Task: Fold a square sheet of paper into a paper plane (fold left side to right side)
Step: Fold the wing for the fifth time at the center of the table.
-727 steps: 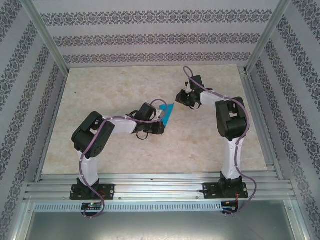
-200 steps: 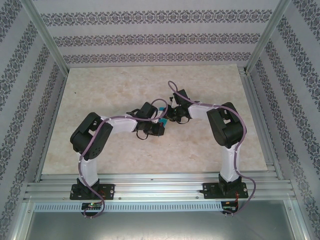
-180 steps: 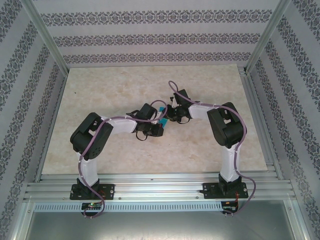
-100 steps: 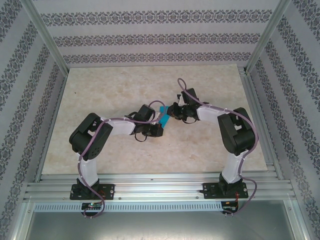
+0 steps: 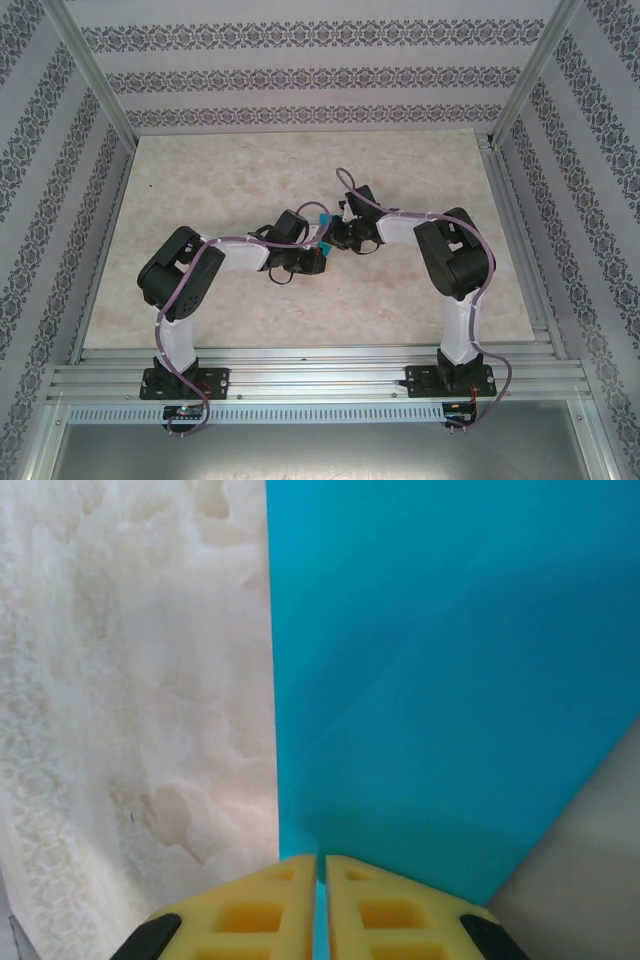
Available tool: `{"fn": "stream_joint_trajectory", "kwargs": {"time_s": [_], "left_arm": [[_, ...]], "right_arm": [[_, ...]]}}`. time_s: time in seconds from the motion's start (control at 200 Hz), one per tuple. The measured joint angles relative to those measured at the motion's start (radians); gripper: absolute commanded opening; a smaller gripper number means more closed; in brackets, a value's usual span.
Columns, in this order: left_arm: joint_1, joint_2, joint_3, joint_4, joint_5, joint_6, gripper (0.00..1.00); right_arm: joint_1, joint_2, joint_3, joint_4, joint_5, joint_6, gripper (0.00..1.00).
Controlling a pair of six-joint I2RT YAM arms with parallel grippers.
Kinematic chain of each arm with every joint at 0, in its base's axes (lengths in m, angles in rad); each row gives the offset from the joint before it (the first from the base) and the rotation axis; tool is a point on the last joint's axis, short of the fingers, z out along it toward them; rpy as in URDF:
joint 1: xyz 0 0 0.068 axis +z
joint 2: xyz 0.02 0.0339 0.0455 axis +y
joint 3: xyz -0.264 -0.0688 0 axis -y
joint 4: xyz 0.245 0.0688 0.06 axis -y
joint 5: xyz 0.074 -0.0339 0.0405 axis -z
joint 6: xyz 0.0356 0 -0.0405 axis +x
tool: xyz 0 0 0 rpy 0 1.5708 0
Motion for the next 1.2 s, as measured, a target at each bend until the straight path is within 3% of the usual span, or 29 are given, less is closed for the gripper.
{"fn": "stream_joint_trajectory", "kwargs": {"time_s": [0.38,1.204], "left_arm": [[0.0,-0.018,-0.064,0.097,-0.002,0.0,0.0],[0.0,-0.028,-0.108,0.172,-0.005,-0.003,0.0]], "right_arm": [[-0.045,0.02,0.053,-0.041,0.076,-0.095,0.11],[-0.171,0.131,0.248,-0.158,0.072,-0.172,0.12]]}}
